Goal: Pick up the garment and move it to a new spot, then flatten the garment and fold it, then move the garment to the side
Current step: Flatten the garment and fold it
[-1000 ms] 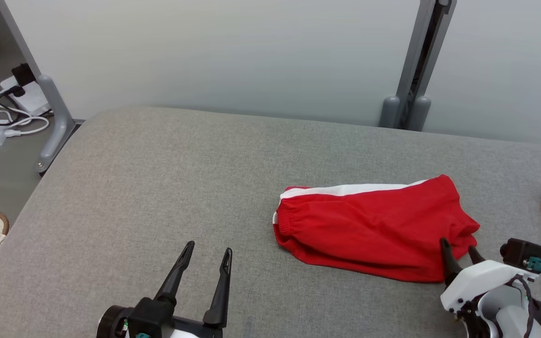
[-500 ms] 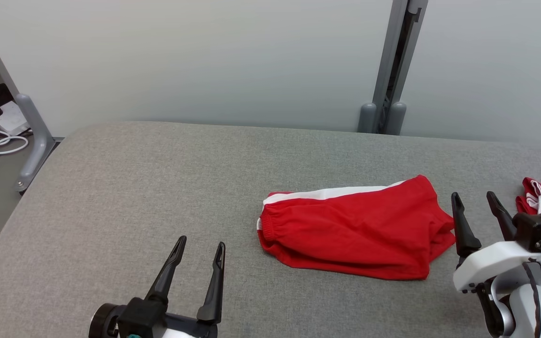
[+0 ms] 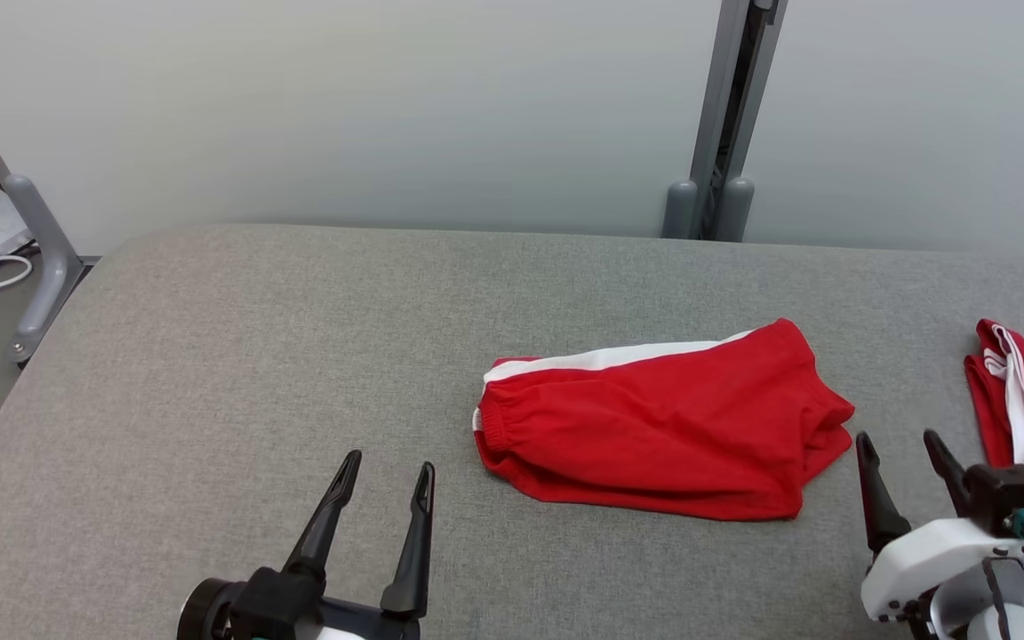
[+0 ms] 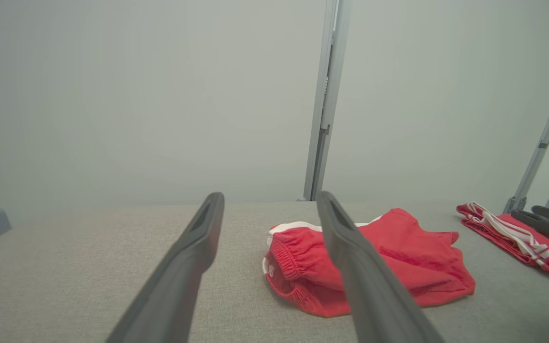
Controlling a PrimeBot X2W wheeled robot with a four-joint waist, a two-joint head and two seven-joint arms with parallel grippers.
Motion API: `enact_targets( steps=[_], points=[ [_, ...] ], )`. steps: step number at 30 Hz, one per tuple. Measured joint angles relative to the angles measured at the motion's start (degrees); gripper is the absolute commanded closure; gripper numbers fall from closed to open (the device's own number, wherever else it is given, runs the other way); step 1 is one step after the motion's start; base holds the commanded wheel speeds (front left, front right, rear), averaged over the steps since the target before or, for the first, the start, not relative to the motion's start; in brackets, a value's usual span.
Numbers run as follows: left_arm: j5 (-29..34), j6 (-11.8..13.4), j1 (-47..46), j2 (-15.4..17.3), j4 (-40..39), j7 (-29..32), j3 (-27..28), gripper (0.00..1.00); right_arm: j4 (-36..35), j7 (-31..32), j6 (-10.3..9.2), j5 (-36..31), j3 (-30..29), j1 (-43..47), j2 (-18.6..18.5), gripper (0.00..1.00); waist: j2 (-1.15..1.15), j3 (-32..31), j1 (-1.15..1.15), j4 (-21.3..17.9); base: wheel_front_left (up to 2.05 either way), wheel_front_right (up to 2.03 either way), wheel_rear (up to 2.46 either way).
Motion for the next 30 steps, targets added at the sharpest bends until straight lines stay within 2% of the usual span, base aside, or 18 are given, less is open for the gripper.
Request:
enact_targets(
  steps=[4,10,13,21,30],
  points=[
    [0.04,-0.37,-0.05,0.00,0.55,0.00,-0.58,0.00,3.35,5.14,0.00,1.54,-3.04,0.18,1.23,0.00,0.00,1.02,0.00,0.46,0.00,0.00,0.00],
    [0.85,-1.09,-0.32,0.00,1.20,0.00,-1.71,0.00,9.58,11.92,0.00,13.93,-8.77,-4.17,2.33,0.00,0.00,2.75,0.00,2.36,0.00,0.00,0.00],
    [1.29,-1.58,-0.59,0.00,1.60,0.00,-2.24,0.00,13.49,14.80,-0.01,22.67,-8.99,-6.62,2.30,0.00,0.00,3.52,0.00,3.74,0.00,0.00,0.00],
    [1.77,-1.86,-1.41,0.00,1.83,0.00,-2.89,0.00,18.61,16.81,0.00,35.32,-8.53,-10.56,2.36,0.00,0.00,5.30,0.00,6.61,0.00,0.00,0.00],
    [1.83,-1.92,-2.20,0.01,1.66,0.00,-4.07,0.00,23.14,17.25,0.00,43.59,-8.77,-15.36,1.72,0.00,0.00,7.55,0.00,8.64,0.00,0.00,0.00]
  ],
)
